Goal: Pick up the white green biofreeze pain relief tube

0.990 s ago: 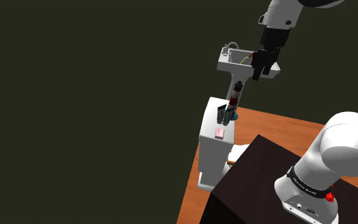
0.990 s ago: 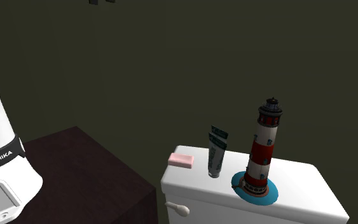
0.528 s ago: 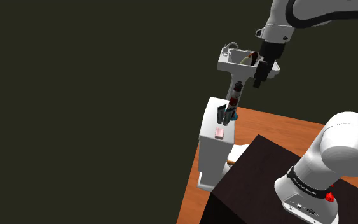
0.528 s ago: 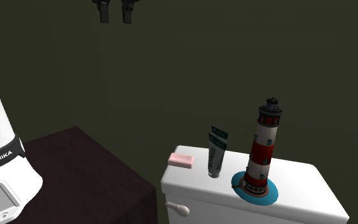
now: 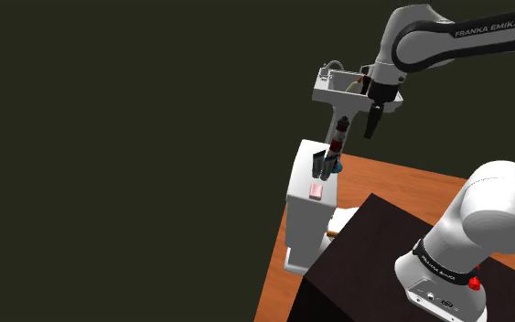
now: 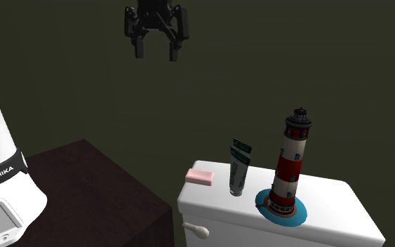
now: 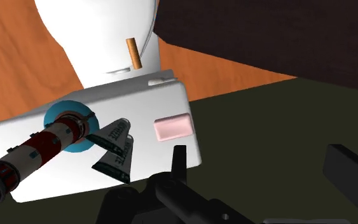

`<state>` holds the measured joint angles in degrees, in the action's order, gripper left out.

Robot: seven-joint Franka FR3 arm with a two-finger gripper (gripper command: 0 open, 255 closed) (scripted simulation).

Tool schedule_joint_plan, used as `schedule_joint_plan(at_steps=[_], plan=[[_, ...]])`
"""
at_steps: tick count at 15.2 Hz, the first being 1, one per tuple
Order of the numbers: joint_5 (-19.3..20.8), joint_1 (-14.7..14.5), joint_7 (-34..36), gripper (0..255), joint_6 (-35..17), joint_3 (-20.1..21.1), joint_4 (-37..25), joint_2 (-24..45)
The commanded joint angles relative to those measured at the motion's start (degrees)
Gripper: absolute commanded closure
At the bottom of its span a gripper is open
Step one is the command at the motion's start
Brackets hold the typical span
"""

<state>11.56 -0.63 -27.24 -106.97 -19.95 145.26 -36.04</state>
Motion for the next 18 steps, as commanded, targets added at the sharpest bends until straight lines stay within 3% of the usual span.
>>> schedule_joint_plan(at_steps=[1,6,10,15,18], plan=[[1.4,-0.2,-4.5,0,-3.5,-2.7,0.5,2.7],[2.8,-1.6,-15.5,0,-12.5,-9.6,-0.6,12.0],[0.7,-3.7,-25.5,0,-19.5,-14.9,-3.1,21.3],[-8.0,-6.1,-40.9,0,-27.2,-19.7,-8.2,35.2],[-15.9,-5.1,-51.4,0,-30.2,-19.5,-12.4,44.3]])
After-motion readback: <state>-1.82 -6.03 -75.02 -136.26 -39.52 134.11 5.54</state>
